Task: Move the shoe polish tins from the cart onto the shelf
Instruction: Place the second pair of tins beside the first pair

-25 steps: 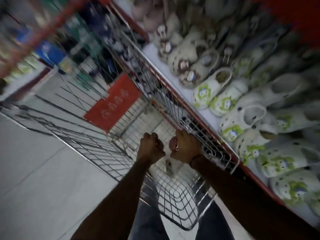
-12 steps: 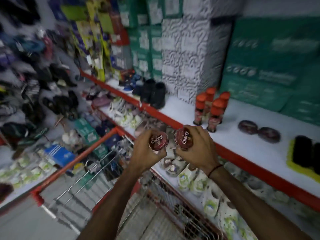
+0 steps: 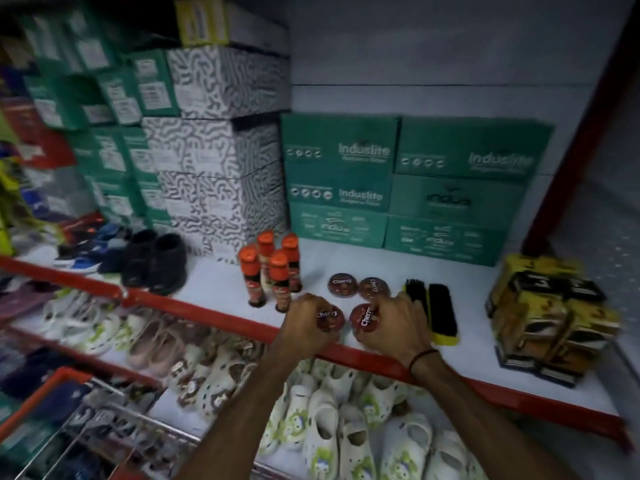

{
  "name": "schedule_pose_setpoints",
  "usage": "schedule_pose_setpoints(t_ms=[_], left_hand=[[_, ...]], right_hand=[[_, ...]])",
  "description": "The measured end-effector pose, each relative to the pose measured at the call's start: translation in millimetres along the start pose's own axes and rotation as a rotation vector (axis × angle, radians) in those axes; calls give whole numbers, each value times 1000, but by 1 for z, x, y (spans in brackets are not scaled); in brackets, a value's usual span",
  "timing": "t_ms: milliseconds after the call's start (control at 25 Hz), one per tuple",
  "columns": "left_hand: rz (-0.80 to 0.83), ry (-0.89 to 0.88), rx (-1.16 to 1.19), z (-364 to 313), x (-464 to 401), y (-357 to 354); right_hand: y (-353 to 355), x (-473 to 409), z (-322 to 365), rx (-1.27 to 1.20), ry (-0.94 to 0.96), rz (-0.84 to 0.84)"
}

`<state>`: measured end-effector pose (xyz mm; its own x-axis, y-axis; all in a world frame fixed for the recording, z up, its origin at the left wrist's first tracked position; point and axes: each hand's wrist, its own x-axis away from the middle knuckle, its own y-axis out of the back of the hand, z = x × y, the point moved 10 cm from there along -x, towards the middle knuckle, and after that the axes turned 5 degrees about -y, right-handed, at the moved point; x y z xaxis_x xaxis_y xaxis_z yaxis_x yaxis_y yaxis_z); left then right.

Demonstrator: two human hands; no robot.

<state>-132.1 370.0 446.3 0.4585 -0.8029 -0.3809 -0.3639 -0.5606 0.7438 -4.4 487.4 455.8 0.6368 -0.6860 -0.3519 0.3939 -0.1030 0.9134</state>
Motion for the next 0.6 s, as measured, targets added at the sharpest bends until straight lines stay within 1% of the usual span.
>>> schedule_pose_setpoints(t_ms=[80,120,280,440,520,560,600], left_hand=[[114,-2,-27,1,-8,-24],[130,-17,-28,0,-12,-31],[81,-27,-14,0,-27,-33],[96,-105,26,1,-40,-36],[53,-100,24,7,-52,-32],[51,-84,-7,11,-58,-31],[86,-68,-55,15,-64,-35]], right_hand=[[-18,-6,-14,57,-17,69],[-25,-8,-20,61,-23,80],[-32,-20,-25,44,-15,65],[-40,-30,-28,59,4,111],[-33,-38,-33,-2,1,47],[-29,-43,-34,-18,10,23],[-29,-51,-34,-17,24,31]])
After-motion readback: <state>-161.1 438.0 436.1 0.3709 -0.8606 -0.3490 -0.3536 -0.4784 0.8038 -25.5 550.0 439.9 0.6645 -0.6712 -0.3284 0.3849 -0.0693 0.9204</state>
